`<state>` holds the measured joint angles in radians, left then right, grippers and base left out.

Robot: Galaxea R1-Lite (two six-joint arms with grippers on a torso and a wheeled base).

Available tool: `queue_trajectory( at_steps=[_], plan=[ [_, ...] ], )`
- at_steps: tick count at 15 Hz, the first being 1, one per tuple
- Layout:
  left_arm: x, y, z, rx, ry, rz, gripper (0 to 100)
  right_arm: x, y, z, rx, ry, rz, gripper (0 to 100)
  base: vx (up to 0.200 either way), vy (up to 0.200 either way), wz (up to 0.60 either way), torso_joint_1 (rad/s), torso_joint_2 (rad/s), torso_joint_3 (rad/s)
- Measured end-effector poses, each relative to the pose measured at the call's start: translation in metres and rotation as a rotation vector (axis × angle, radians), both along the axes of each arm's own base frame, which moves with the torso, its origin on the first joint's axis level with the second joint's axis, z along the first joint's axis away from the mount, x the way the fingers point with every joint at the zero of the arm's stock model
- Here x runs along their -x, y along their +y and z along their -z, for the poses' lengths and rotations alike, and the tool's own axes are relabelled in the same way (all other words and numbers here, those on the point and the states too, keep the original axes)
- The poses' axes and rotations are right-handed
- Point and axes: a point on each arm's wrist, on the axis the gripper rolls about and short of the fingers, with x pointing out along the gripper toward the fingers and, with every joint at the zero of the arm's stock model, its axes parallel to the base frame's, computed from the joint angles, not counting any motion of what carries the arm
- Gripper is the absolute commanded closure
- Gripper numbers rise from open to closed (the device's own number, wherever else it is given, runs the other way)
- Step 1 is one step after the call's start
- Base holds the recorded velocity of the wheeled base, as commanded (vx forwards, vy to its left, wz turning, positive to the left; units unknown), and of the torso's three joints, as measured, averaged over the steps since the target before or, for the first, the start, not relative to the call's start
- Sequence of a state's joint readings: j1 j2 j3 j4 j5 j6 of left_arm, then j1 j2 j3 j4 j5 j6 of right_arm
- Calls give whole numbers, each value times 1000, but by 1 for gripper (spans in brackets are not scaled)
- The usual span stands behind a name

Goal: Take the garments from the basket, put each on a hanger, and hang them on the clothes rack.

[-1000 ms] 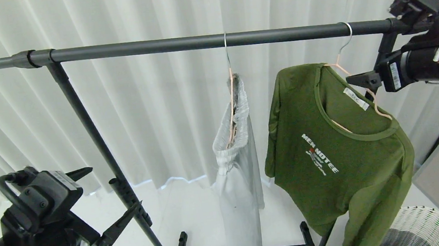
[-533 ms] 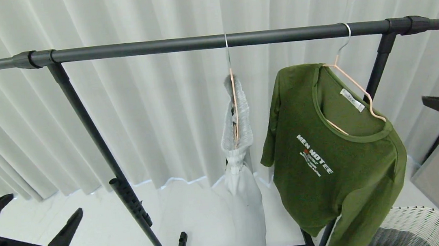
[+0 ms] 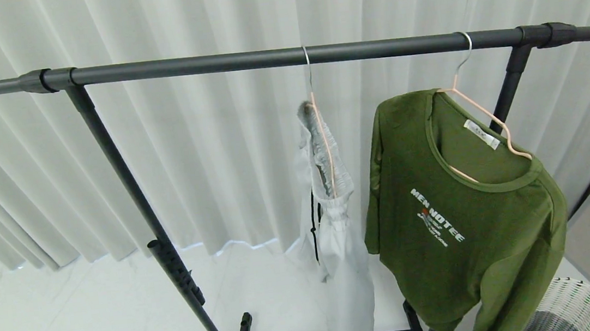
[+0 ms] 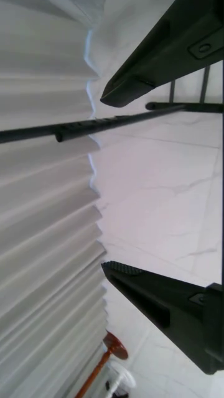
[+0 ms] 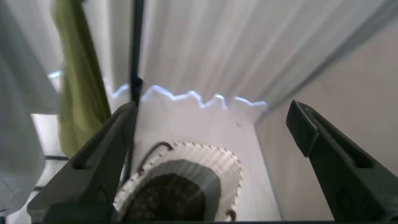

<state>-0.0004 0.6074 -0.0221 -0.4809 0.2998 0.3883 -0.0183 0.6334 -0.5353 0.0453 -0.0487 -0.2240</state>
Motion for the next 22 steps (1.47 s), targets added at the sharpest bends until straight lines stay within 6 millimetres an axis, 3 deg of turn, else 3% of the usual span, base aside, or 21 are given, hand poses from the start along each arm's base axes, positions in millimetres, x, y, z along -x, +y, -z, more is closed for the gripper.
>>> queue_trajectory(
  at_steps=[7,12,18,22],
  plan=[
    [56,0,38,-2,19,-58,0,42,1,73,3,-12,20,0,0,0,0,0,0,0],
    [69,1,41,45,-115,-68,0,65,-1,127,-4,-36,95,0,0,0,0,0,0,0],
    [70,1,43,112,-152,-96,0,68,-3,137,-101,-153,145,0,0,0,0,0,0,0],
    [66,-1,43,147,-218,13,0,65,-2,133,-102,-269,135,0,0,0,0,0,0,0]
  ],
)
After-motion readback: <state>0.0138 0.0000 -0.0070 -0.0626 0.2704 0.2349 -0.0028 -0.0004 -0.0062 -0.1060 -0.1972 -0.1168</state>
